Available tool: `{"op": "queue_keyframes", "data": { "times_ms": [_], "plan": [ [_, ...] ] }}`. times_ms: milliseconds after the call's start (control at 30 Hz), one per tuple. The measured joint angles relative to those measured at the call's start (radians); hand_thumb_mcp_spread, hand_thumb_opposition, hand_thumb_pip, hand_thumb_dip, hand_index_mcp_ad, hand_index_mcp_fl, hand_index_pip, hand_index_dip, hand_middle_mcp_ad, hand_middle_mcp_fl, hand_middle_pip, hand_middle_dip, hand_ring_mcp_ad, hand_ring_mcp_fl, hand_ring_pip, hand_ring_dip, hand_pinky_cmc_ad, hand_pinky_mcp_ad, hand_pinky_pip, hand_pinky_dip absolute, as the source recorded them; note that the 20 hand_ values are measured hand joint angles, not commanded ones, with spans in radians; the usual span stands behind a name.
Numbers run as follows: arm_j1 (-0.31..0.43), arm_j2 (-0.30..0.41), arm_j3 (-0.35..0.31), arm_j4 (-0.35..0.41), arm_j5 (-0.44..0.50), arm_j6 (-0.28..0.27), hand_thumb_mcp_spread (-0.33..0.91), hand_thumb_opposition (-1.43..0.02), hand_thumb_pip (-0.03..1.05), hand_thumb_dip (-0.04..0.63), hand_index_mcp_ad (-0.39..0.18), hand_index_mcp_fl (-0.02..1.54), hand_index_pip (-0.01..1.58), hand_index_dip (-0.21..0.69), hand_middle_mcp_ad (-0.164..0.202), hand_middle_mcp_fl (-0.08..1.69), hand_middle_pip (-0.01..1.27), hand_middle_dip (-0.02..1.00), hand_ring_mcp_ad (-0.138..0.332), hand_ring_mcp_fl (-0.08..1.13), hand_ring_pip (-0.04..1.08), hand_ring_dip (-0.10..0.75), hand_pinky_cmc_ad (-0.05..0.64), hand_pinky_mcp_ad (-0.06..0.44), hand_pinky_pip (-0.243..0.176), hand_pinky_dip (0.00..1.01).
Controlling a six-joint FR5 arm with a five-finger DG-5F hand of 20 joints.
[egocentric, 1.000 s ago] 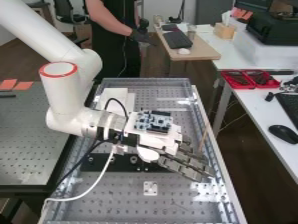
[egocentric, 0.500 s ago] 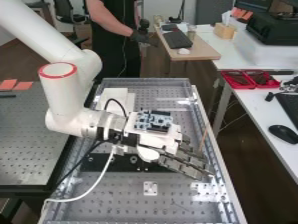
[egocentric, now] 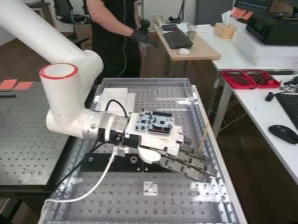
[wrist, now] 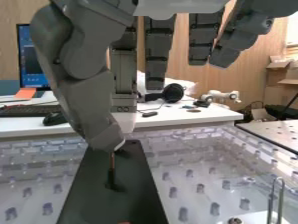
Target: Grab the drill bit and place it in the clear container
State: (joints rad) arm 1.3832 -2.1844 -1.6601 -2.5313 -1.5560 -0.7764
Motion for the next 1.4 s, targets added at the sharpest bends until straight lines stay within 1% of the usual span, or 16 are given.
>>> {"op": "queue_keyframes", "data": {
  "times_ms": [367, 467, 533, 633, 733, 800, 867, 933, 1000, 1033, 1100, 1400],
  "plan": [
    [0.000, -0.005, 0.008, -0.002, -0.003, 0.001, 0.57, -0.88, 0.56, 0.283, -0.101, 0.36, 1.43, 0.175, 0.012, 0.33, 0.12, 0.24, 0.183, 0.06, 0.09, 0.017, 0.297, 0.150, -0.058, 0.19],
    [0.000, -0.006, 0.010, -0.003, -0.004, 0.003, 0.57, -0.88, 0.53, 0.283, -0.106, 0.37, 1.42, 0.175, 0.012, 0.33, 0.12, 0.24, 0.183, 0.06, 0.09, 0.017, 0.297, 0.150, -0.061, 0.19],
    [0.000, -0.007, 0.011, -0.003, -0.005, 0.006, 0.59, -0.88, 0.53, 0.283, -0.122, 0.41, 1.47, 0.175, 0.012, 0.33, 0.12, 0.24, 0.183, 0.06, 0.09, 0.017, 0.297, 0.150, -0.061, 0.19],
    [0.000, -0.007, 0.010, 0.001, -0.007, 0.010, 0.61, -0.88, 0.53, 0.283, -0.120, 0.43, 1.49, 0.169, 0.010, 0.33, 0.12, 0.24, 0.183, 0.06, 0.09, 0.017, 0.297, 0.147, -0.061, 0.19],
    [0.000, -0.007, 0.008, 0.008, -0.007, 0.017, 0.62, -0.88, 0.53, 0.283, -0.120, 0.47, 1.47, 0.169, 0.010, 0.34, 0.12, 0.24, 0.183, 0.06, 0.09, 0.017, 0.297, 0.147, -0.058, 0.19],
    [0.000, -0.005, 0.004, 0.016, -0.007, 0.022, 0.62, -0.90, 0.52, 0.281, -0.120, 0.52, 1.43, 0.168, 0.010, 0.36, 0.12, 0.24, 0.183, 0.06, 0.09, 0.017, 0.297, 0.150, -0.061, 0.19],
    [0.000, -0.004, 0.000, 0.021, -0.006, 0.025, 0.61, -0.90, 0.51, 0.284, -0.120, 0.52, 1.41, 0.168, 0.009, 0.37, 0.12, 0.24, 0.187, 0.06, 0.09, 0.017, 0.297, 0.150, -0.058, 0.19],
    [0.001, -0.003, -0.003, 0.024, -0.005, 0.028, 0.63, -0.90, 0.50, 0.281, -0.120, 0.53, 1.41, 0.168, 0.009, 0.37, 0.12, 0.24, 0.187, 0.07, 0.09, 0.021, 0.300, 0.150, -0.061, 0.19],
    [0.001, -0.002, -0.005, 0.029, -0.004, 0.030, 0.63, -0.90, 0.50, 0.281, -0.120, 0.57, 1.38, 0.168, 0.012, 0.36, 0.12, 0.24, 0.185, 0.09, 0.09, 0.024, 0.302, 0.147, -0.061, 0.19],
    [0.000, -0.001, -0.007, 0.031, -0.003, 0.031, 0.62, -0.90, 0.49, 0.284, -0.119, 0.57, 1.36, 0.164, 0.012, 0.38, 0.12, 0.24, 0.183, 0.08, 0.10, 0.024, 0.304, 0.150, -0.061, 0.19],
    [0.000, 0.003, -0.008, 0.034, -0.002, 0.034, 0.66, -0.90, 0.47, 0.284, -0.122, 0.58, 1.36, 0.162, 0.010, 0.38, 0.12, 0.24, 0.178, 0.09, 0.10, 0.026, 0.304, 0.150, -0.061, 0.19],
    [-0.006, 0.051, -0.011, 0.045, 0.001, 0.032, 0.66, -0.90, 0.47, 0.284, -0.126, 0.58, 1.34, 0.154, 0.010, 0.38, 0.12, 0.24, 0.180, 0.09, 0.10, 0.028, 0.309, 0.150, -0.061, 0.19]
  ]
}}
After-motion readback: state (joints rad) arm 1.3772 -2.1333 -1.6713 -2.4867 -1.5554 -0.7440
